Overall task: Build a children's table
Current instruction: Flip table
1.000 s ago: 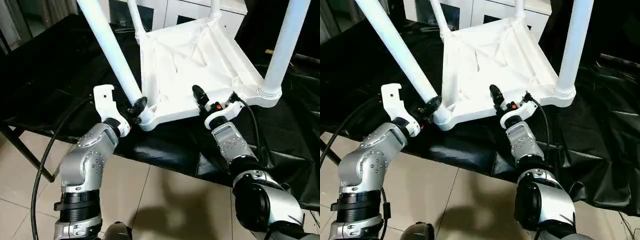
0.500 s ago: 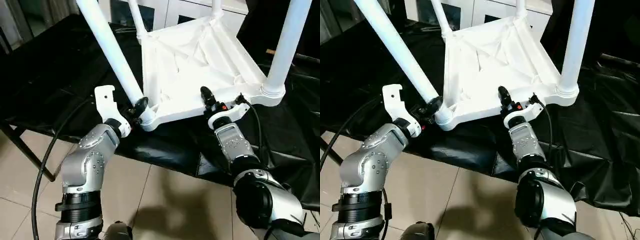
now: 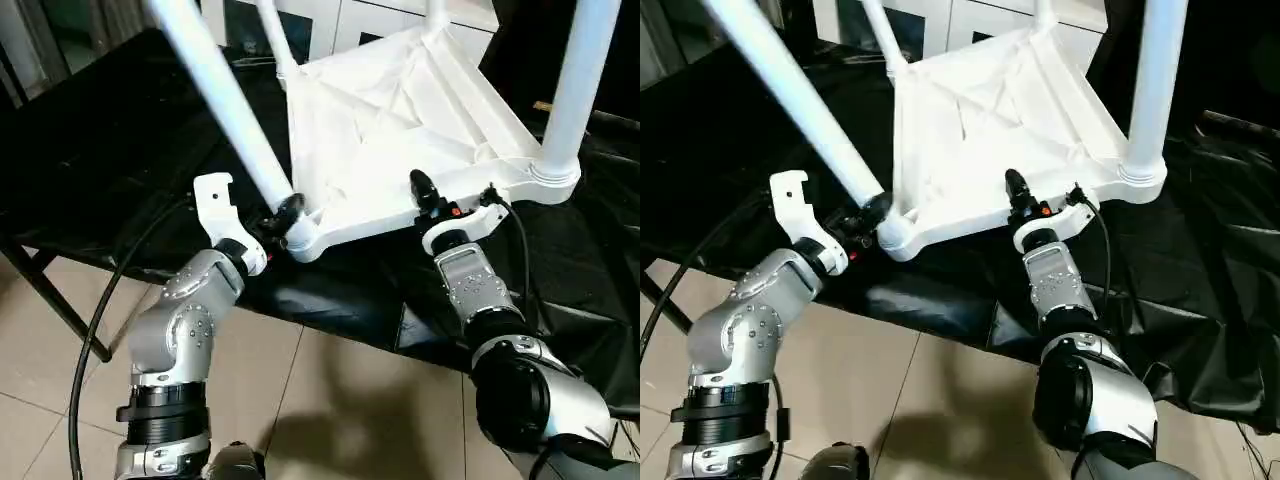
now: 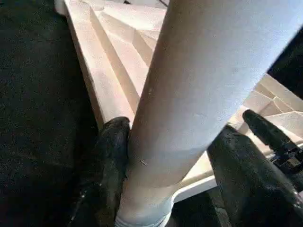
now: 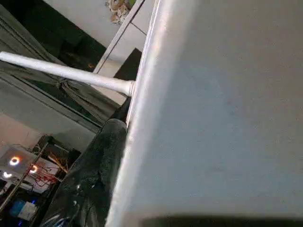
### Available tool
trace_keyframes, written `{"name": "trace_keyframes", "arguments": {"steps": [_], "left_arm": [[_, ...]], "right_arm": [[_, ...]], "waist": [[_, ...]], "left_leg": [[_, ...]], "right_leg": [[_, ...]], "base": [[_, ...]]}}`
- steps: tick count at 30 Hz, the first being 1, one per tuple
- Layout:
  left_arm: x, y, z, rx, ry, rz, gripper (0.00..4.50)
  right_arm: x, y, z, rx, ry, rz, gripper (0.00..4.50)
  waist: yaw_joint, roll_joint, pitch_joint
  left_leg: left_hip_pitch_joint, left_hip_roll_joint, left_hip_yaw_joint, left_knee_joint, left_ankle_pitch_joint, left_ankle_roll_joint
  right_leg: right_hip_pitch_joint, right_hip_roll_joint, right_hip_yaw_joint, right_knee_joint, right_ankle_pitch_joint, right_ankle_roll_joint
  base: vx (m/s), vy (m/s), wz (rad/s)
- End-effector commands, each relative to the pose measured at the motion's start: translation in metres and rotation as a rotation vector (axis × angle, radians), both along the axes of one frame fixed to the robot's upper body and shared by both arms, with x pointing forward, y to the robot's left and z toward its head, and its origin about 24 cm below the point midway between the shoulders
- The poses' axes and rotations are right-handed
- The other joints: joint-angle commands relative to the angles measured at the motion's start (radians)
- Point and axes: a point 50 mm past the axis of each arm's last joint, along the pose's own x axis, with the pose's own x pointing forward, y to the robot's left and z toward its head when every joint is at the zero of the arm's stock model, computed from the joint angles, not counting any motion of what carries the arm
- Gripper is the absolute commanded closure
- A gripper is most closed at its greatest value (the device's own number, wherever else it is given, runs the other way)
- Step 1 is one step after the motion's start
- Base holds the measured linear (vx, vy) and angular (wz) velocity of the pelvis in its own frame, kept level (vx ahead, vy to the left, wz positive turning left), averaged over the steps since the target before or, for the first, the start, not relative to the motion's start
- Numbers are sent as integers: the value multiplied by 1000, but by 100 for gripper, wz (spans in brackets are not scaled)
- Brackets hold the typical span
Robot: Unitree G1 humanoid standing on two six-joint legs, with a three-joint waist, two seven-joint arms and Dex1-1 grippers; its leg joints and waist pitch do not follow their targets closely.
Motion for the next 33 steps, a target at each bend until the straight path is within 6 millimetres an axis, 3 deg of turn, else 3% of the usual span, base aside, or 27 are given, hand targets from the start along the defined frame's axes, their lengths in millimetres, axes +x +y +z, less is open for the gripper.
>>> {"name": "trace_keyframes", "arguments": {"steps": [1,4,8,10,13,17,21,22,27,30,33], "left_arm": [[-2,-2,4,-49,-44,5,131],[-3,9,7,-91,-90,83,131],[-2,25,9,-118,-129,191,131],[-2,28,10,-132,-140,219,131],[-3,31,9,-139,-140,234,131],[-4,27,3,-75,-122,180,131],[-13,8,-6,152,-125,-30,131],[-17,3,-11,260,-121,-102,131],[-18,-2,-8,420,-167,-169,131],[-15,-5,2,436,-201,-181,131],[-14,-6,6,454,-219,-193,131]], "right_arm": [[3,-31,14,-115,-26,-117,238],[0,-47,17,-190,-34,-166,238],[-6,-64,21,-272,-48,-218,238],[-8,-71,22,-280,-53,-241,238],[-14,-82,25,-332,-53,-264,238],[-19,-88,26,-405,-39,-269,238],[-27,-101,34,-553,-11,-290,238],[-31,-107,41,-598,-5,-308,238],[-37,-124,56,-722,31,-359,239],[-41,-132,67,-771,51,-402,239],[-42,-134,72,-811,54,-417,244]], "waist": [[-2,14,-98],[1,12,-96],[5,16,-95],[6,16,-92],[13,15,-91],[16,13,-89],[13,14,-86],[11,12,-87],[9,11,-84],[3,16,-86],[0,15,-88]], "left_leg": [[60,63,-23,-56,-30,47],[61,64,-21,-59,-62,29],[66,67,-22,-67,-123,-6],[69,68,-24,-79,-215,-62],[71,68,-25,-82,-244,-87],[67,66,-28,-88,-287,-112],[66,63,-31,-93,-312,-131],[67,63,-29,-93,-330,-139],[69,60,-30,-95,-365,-150],[69,58,-29,-92,-353,-149],[69,58,-29,-90,-333,-143]], "right_leg": [[35,-61,26,-46,260,-249],[34,-60,25,-50,239,-245],[29,-61,24,-59,167,-209],[26,-63,25,-69,66,-169],[22,-63,27,-73,38,-138],[18,-68,29,-83,-47,-103],[8,-65,29,-92,-131,-57],[6,-67,31,-95,-162,-53],[2,-68,33,-101,-212,-48],[2,-66,34,-96,-175,-68],[3,-62,32,-92,-130,-81]], "base": [[0,0,0],[0,0,0],[0,0,0],[0,0,0],[0,0,0],[0,0,0],[0,0,0],[0,0,0],[0,0,0],[0,0,0],[0,0,0]]}}
